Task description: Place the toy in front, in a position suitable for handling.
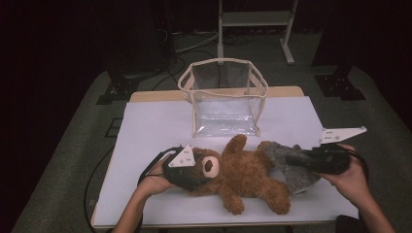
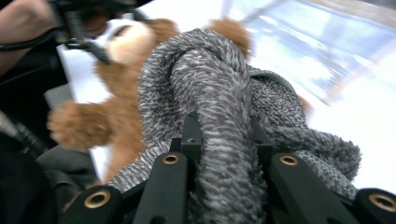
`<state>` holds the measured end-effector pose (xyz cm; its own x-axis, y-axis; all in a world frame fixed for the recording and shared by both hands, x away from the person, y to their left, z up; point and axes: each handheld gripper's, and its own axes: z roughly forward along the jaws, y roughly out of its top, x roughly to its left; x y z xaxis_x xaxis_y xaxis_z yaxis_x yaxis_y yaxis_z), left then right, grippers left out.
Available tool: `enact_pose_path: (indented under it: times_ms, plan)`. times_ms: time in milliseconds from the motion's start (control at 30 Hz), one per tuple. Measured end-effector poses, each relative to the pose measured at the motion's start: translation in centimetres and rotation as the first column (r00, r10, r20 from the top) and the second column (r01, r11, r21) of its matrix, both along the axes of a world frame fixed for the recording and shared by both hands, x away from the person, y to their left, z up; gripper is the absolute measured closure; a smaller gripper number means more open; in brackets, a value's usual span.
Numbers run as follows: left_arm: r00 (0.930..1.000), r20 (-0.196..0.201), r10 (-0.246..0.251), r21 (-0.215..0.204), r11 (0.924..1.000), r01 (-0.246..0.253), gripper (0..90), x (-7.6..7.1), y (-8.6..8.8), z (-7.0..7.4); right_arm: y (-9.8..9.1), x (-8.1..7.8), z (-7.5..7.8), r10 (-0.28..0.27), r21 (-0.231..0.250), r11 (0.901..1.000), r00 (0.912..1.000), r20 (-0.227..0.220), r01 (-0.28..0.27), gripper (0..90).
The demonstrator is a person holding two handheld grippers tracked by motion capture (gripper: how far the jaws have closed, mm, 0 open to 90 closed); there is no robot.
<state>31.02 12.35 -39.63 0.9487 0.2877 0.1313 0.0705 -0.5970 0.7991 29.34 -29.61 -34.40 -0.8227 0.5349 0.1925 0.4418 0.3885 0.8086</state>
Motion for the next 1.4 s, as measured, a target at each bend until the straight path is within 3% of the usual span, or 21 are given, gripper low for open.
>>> enact_pose_path:
  times_ms: [33, 67, 133, 167, 233, 300, 367, 467, 533, 700, 833, 967, 1067, 1233, 1300, 1400]
  plan:
    - [1.0000, -0.001, 0.002, 0.002, 1.0000, -0.002, 22.7, 0.0, -0.1, 0.0, 1.2, 0.1, 0.1, 0.036, 0.000, 0.9994, 0.9994, 0.003, -0.036, 74.2]
    - [1.0000, -0.001, 0.003, 0.004, 1.0000, -0.003, 22.7, 0.0, -0.1, 0.0, 3.9, 0.6, 0.2, 0.109, -0.019, 0.9939, 0.9940, 0.003, -0.109, 74.2]
    - [1.0000, 0.000, 0.005, 0.000, 1.0000, -0.005, 22.7, 0.0, -0.2, 0.0, 5.9, 1.1, 0.0, 0.156, -0.031, 0.9873, 0.9878, -0.005, -0.156, 74.2]
    - [1.0000, 0.000, 0.005, 0.000, 1.0000, -0.005, 22.7, 0.0, -0.2, 0.0, 5.9, 1.1, 0.0, 0.156, -0.031, 0.9873, 0.9878, -0.005, -0.156, 74.2]
    - [1.0000, 0.003, 0.008, 0.010, 0.9999, -0.008, 22.7, -0.1, -0.3, 0.1, 8.4, 1.8, -0.4, 0.200, -0.061, 0.9780, 0.9799, -0.003, -0.199, 73.6]
    - [0.9999, 0.010, 0.003, 0.021, 0.9998, -0.003, 22.7, -0.2, -0.5, 0.2, 10.8, 2.4, -0.6, 0.229, -0.062, 0.9716, 0.9733, 0.004, -0.229, 73.5]
    - [0.9999, 0.010, 0.005, 0.021, 0.9998, -0.005, 22.7, -0.2, -0.5, 0.2, 11.8, 2.5, -0.6, 0.230, -0.088, 0.9699, 0.9730, 0.020, -0.227, 73.5]
    - [0.9999, 0.010, 0.003, 0.018, 0.9998, -0.003, 22.6, -0.2, -0.3, 0.1, 12.6, 2.4, -0.8, 0.228, -0.127, 0.9668, 0.9731, 0.034, -0.222, 73.5]
    - [0.9999, 0.010, -0.002, 0.020, 0.9998, 0.002, 22.3, -0.2, 0.0, 0.4, 12.5, 2.3, -0.8, 0.227, -0.128, 0.9671, 0.9730, 0.043, -0.220, 73.5]
    - [0.9998, 0.017, -0.009, 0.010, 0.9999, 0.009, 23.1, -0.2, 1.0, 1.2, 9.6, 1.6, -0.6, 0.186, -0.125, 0.9754, 0.9820, 0.032, -0.181, 73.5]
    - [0.9998, -0.019, 0.001, -0.018, 0.9998, -0.002, 25.2, 0.2, 1.1, 0.6, 6.8, 1.0, -0.7, 0.120, -0.148, 0.9823, 0.9925, 0.023, -0.115, 73.4]
    - [0.9998, -0.017, 0.006, -0.011, 0.9999, -0.006, 25.3, 0.1, 0.7, 0.4, 5.4, 0.6, -1.1, 0.091, -0.136, 0.9868, 0.9958, 0.010, -0.089, 73.3]
    - [0.9999, -0.005, 0.010, 0.000, 1.0000, -0.010, 23.5, 0.2, 0.5, 0.3, 6.3, 0.4, -1.0, 0.103, -0.139, 0.9854, 0.9940, 0.035, -0.098, 72.9]
    - [0.9999, 0.010, 0.008, -0.003, 1.0000, -0.008, 20.4, 0.2, 0.5, 0.2, 9.9, 0.9, -0.5, 0.166, -0.127, 0.9798, 0.9820, 0.089, -0.155, 72.2]
    - [0.9998, 0.017, 0.012, -0.005, 0.9999, -0.012, 17.4, 0.2, 0.5, 0.2, 11.6, 1.5, -1.0, 0.185, -0.132, 0.9766, 0.9764, 0.112, -0.169, 70.1]
    - [0.9994, 0.021, 0.027, 0.011, 0.9996, -0.028, 11.8, 0.5, 0.4, 0.3, 12.0, 1.7, -1.4, 0.180, -0.115, 0.9793, 0.9773, 0.112, -0.167, 67.8]
